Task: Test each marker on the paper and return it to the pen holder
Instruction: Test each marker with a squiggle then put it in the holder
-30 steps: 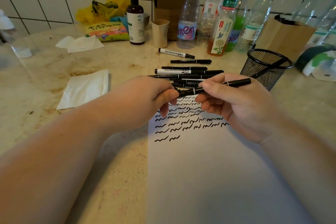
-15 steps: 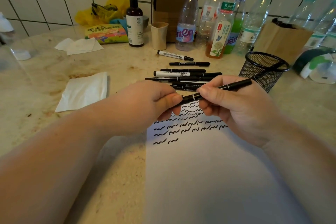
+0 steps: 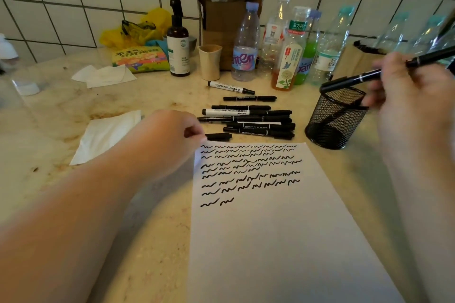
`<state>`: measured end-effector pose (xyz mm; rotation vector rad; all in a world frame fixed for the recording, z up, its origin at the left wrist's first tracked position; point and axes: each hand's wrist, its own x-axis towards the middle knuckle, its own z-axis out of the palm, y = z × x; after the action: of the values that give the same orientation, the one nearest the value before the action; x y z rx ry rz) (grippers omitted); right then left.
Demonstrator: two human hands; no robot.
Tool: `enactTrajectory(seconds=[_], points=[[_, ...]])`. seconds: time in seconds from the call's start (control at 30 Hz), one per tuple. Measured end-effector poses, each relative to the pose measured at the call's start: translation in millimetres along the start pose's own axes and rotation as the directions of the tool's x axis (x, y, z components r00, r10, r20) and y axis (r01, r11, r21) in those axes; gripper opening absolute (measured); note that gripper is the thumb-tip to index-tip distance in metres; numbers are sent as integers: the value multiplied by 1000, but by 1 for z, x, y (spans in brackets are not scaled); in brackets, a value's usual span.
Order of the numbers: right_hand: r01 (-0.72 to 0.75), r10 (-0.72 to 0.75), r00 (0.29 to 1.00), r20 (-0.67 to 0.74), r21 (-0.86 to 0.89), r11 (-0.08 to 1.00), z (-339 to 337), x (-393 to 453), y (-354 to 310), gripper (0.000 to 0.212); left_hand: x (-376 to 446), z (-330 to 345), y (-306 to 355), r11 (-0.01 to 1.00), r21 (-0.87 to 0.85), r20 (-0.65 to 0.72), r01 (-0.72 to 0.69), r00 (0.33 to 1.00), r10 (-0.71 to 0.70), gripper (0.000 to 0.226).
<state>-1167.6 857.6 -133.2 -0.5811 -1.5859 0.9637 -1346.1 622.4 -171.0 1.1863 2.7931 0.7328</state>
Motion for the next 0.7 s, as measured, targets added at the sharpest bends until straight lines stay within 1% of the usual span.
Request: enactTrajectory(seconds=[0.07, 0.13, 0.23, 0.3, 0.37, 0.47, 0.53, 0.6, 0.63, 0.67, 0.7], points=[[31, -45, 996, -76, -173, 984, -5, 12, 10, 24, 4, 2, -6, 1000, 18, -54, 18, 998, -17, 9], [46, -74, 993, -93, -277, 960, -8, 18, 18, 24, 8, 5, -11, 997, 56, -66, 44, 997, -40, 5], [36, -61, 997, -56, -367, 929, -8, 20, 25, 29, 11, 10, -19, 992, 111, -39, 66, 997, -62, 13], [3, -8, 1000, -12, -418, 909, -10, 19, 28, 28, 13, 11, -21, 991, 116, -43, 73, 997, -68, 19], [-6, 20, 999, 28, -430, 903, -10, 17, 30, 30, 14, 12, -21, 988, 121, -48, 95, 995, -90, 19], [21, -14, 1000, 19, -392, 920, -10, 19, 30, 29, 17, 11, -18, 983, 116, -25, 139, 990, -137, 14], [58, -75, 997, -34, -355, 933, -9, 19, 28, 29, 20, 8, -14, 980, 119, 16, 160, 986, -163, 16], [148, -175, 982, -63, -305, 941, -8, 14, 21, 26, 21, 5, -10, 977, 143, 37, 161, 985, -168, 21], [207, -229, 972, -42, -298, 932, -7, 8, 15, 22, 20, 4, -9, 979, 145, 12, 145, 989, -148, 21], [270, -278, 960, 15, -302, 914, -3, 0, 10, 17, 18, 4, -10, 984, 138, -28, 116, 993, -114, 19], [337, -320, 942, 103, -307, 890, 1, -9, 5, 13, 15, 3, -9, 989, 129, -76, 75, 995, -65, 16]])
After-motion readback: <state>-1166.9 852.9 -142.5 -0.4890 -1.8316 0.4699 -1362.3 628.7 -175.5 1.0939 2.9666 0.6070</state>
